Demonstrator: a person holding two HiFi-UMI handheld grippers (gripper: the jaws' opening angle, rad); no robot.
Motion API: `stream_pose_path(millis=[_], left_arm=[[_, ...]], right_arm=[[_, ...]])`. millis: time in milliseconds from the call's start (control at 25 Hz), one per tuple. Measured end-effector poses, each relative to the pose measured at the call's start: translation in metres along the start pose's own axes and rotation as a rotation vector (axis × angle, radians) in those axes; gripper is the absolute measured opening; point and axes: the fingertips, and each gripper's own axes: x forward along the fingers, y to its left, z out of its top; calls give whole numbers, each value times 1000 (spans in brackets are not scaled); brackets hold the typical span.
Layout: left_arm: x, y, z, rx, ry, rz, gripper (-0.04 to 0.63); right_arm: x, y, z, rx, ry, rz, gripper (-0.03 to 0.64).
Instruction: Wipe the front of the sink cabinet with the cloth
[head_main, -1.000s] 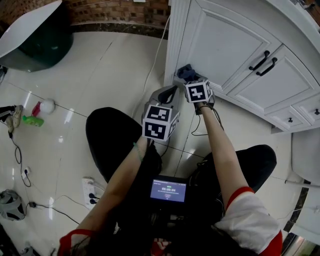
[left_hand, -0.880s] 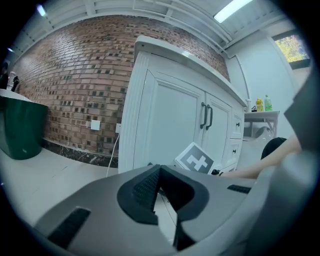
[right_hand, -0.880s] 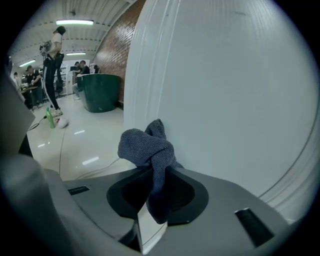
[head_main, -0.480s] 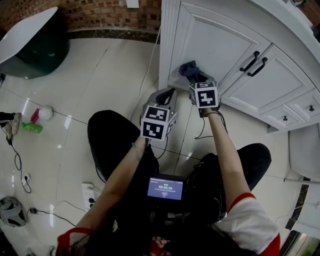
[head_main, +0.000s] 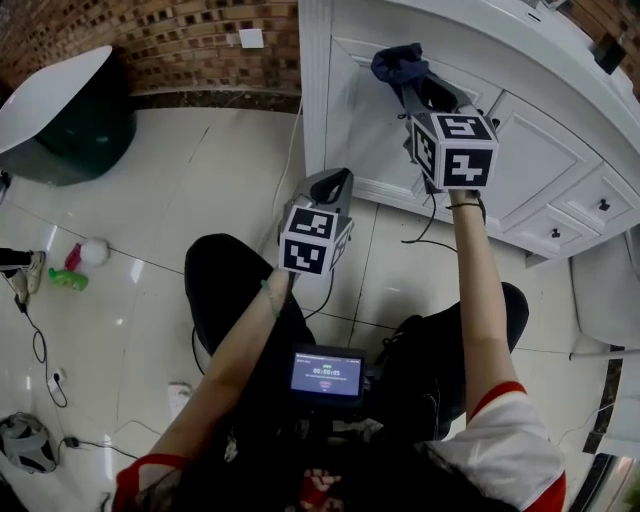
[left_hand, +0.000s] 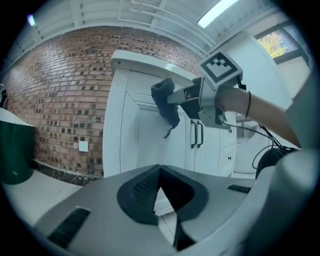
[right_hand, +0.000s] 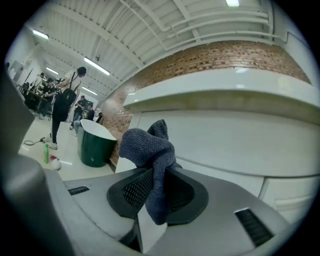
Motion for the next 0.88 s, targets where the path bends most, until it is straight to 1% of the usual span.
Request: stream_pose_path(millis=[120, 240, 520, 880], left_arm=[[-2, -7, 7, 19, -9, -14, 32], [-3, -8, 10, 23, -14, -14, 32], [-3, -11, 6, 24, -3, -18, 32], [3, -9, -18, -15, 41, -10, 32]], right_arm=[[-9, -15, 27, -18, -41, -35, 87], [-11, -20, 26, -22, -39, -55, 87], [-1, -9, -38, -19, 80, -49, 87], [16, 25, -128, -27, 228, 6, 87]])
